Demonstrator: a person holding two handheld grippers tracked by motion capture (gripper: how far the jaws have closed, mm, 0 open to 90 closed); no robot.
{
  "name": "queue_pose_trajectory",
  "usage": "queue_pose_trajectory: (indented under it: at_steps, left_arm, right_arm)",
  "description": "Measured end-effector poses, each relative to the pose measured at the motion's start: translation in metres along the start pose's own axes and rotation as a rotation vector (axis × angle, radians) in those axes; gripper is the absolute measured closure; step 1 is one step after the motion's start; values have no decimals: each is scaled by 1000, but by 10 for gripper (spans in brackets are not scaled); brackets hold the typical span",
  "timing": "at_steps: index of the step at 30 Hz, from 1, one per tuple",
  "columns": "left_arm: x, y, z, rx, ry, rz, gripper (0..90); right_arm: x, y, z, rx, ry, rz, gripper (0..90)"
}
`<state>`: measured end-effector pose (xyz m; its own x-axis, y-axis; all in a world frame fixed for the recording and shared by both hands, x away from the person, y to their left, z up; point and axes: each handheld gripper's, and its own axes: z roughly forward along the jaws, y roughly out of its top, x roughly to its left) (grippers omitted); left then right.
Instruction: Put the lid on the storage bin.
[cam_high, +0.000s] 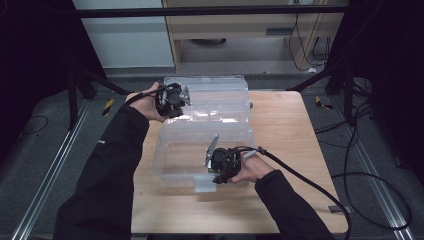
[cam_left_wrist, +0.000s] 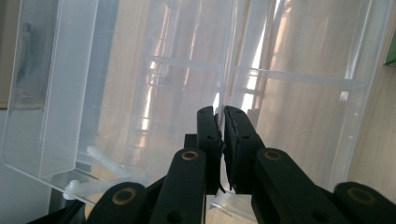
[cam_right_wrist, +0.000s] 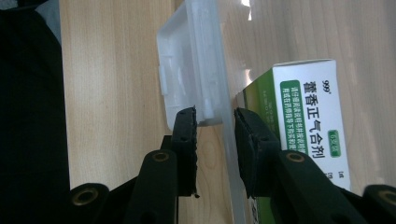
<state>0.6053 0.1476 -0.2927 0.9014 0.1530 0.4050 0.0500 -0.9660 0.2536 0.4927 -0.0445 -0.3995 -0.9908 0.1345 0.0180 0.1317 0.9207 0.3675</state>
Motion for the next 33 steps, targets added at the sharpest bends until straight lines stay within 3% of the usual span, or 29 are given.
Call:
queue_pose_trajectory:
  at_steps: [33]
  left_arm:
    - [-32,-8,-24,-27,-5,11,866]
  right_arm:
    - [2,-1,0,-3,6,-1,696]
